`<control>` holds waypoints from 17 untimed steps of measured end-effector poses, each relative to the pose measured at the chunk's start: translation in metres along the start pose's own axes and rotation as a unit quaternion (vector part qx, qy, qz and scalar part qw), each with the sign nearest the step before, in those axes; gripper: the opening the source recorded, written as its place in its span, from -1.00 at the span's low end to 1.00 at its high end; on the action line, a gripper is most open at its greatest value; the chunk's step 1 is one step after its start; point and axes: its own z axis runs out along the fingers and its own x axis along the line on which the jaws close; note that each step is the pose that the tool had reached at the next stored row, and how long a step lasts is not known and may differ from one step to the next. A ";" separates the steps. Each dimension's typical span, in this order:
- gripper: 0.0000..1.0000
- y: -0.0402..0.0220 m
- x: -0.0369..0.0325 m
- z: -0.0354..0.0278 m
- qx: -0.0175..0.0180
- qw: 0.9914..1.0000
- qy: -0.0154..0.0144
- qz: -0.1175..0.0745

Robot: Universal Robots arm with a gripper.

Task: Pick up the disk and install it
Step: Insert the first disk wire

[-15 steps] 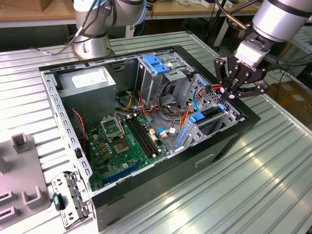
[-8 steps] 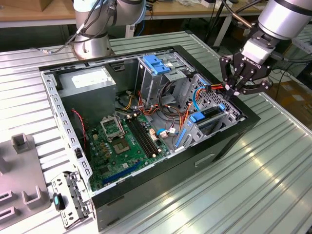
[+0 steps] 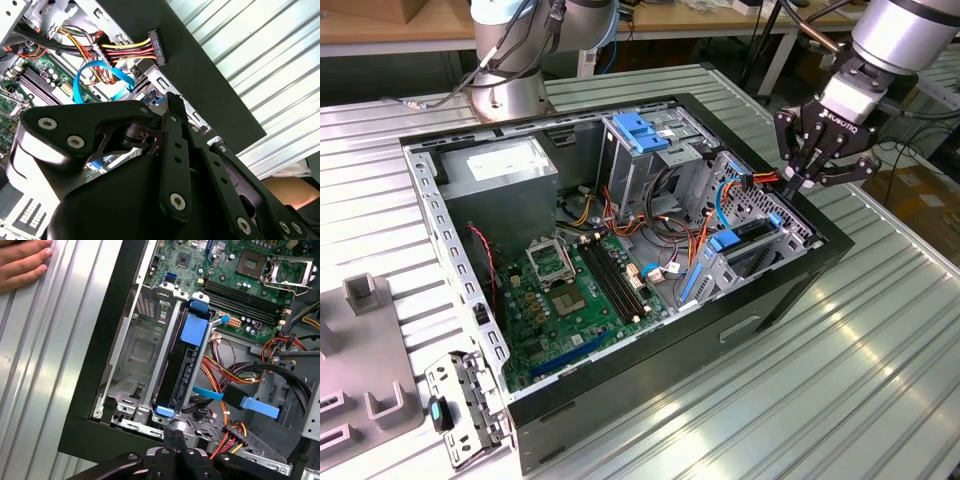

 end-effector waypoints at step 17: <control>-0.79 -0.0110 -0.0217 -0.0002 -0.003 0.999 0.006 -0.042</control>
